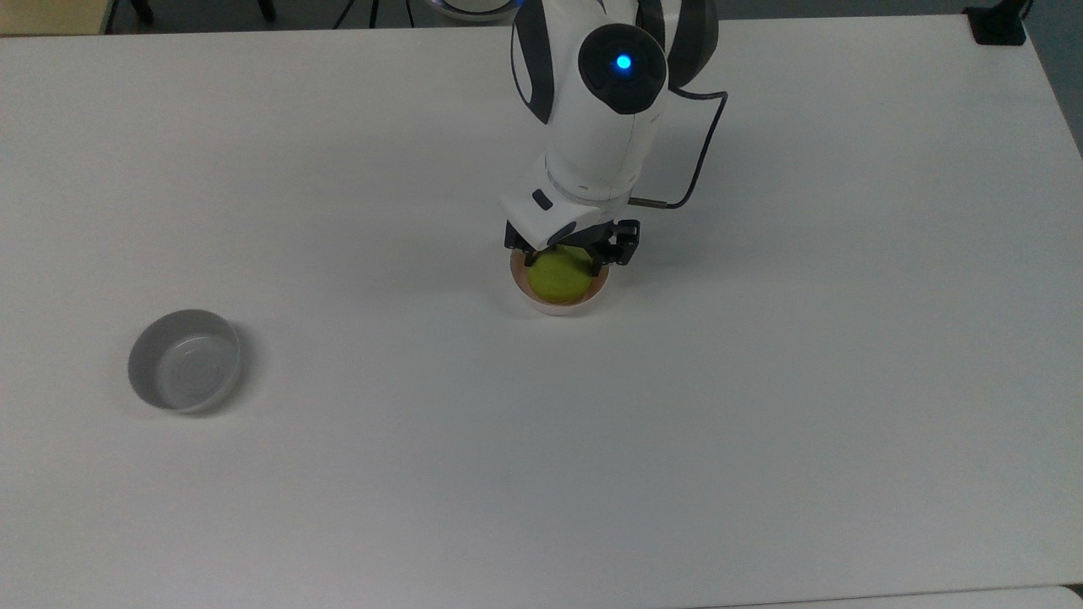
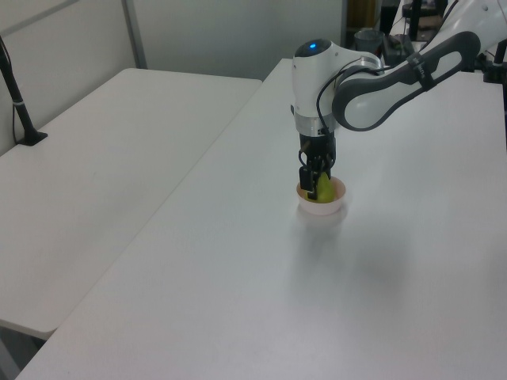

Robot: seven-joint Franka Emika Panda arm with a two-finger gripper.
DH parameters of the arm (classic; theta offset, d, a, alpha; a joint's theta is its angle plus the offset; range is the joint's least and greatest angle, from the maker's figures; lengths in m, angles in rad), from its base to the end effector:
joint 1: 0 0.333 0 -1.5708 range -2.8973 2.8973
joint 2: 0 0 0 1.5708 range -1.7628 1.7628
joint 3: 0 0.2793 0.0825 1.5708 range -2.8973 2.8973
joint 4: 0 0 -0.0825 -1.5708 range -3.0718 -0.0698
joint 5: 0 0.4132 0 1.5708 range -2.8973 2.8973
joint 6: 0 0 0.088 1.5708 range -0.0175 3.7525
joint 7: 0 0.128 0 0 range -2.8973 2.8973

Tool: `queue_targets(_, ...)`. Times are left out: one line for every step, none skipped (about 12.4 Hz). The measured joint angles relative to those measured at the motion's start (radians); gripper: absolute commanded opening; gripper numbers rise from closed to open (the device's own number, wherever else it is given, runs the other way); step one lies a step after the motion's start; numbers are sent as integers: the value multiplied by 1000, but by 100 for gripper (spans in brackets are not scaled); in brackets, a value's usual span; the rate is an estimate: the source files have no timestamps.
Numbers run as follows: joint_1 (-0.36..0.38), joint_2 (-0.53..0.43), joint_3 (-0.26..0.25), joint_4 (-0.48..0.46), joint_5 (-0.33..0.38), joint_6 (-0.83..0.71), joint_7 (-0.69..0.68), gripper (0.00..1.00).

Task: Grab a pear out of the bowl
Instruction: 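Lower the gripper around the pear and close the fingers on it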

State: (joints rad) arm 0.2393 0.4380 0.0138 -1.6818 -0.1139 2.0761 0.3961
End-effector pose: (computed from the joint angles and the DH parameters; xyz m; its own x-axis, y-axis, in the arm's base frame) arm 0.6520 0.1599 0.2743 0.9962 -0.0871 -0.0073 -0.0859 -0.9911 0.1018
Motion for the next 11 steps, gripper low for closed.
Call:
queue_targets(0, 0, 0, 2, 0, 0, 1, 60)
queue_targets(0, 0, 0, 3, 0, 0, 1, 57)
queue_targets(0, -1, 0, 3, 0, 0, 1, 54)
queue_targets(0, 0, 0, 3, 0, 0, 1, 46)
queue_targets(0, -1, 0, 3, 0, 0, 1, 39)
queue_targets(0, -1, 0, 3, 0, 0, 1, 33)
queue_targets(0, -1, 0, 3, 0, 0, 1, 28)
queue_targets(0, -1, 0, 3, 0, 0, 1, 24)
queue_targets(0, -1, 0, 3, 0, 0, 1, 21)
queue_targets(0, -1, 0, 3, 0, 0, 1, 20)
queue_targets(0, -1, 0, 3, 0, 0, 1, 20)
